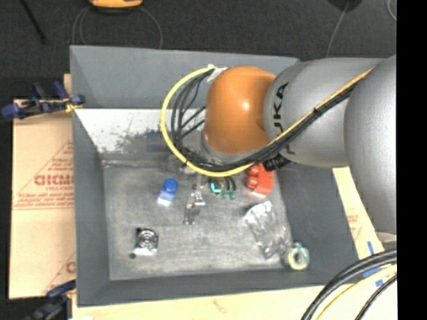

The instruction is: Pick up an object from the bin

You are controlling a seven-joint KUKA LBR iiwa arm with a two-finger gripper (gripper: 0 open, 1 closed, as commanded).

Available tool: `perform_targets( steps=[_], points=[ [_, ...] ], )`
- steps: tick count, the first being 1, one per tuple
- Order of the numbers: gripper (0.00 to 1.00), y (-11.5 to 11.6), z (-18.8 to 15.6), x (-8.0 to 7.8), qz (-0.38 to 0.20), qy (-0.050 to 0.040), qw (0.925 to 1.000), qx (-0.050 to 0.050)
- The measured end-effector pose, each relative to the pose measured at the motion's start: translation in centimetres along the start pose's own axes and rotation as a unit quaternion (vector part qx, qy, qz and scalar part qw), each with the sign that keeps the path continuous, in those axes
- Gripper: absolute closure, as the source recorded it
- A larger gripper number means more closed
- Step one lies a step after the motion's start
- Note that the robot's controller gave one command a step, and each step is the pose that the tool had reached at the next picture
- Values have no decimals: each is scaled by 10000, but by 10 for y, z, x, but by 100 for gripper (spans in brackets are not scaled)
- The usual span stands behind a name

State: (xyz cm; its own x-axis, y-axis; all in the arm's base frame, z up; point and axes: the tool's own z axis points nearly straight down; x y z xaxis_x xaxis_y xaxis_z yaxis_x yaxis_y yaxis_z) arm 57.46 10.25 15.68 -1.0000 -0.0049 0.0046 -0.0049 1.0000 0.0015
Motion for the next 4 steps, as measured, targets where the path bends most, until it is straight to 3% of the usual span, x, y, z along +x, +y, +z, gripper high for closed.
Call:
perform_targets(
  steps=[1, 2, 3, 4],
  points=[
    [0, 36, 84, -30, -500, -69, 9987, 10],
    [0, -17, 81, -33, -339, -91, 9994, -15],
    [0, 39, 83, -70, -166, 2, 9999, 22],
    [0, -17, 81, -36, -64, -106, 9999, -14]
  ],
)
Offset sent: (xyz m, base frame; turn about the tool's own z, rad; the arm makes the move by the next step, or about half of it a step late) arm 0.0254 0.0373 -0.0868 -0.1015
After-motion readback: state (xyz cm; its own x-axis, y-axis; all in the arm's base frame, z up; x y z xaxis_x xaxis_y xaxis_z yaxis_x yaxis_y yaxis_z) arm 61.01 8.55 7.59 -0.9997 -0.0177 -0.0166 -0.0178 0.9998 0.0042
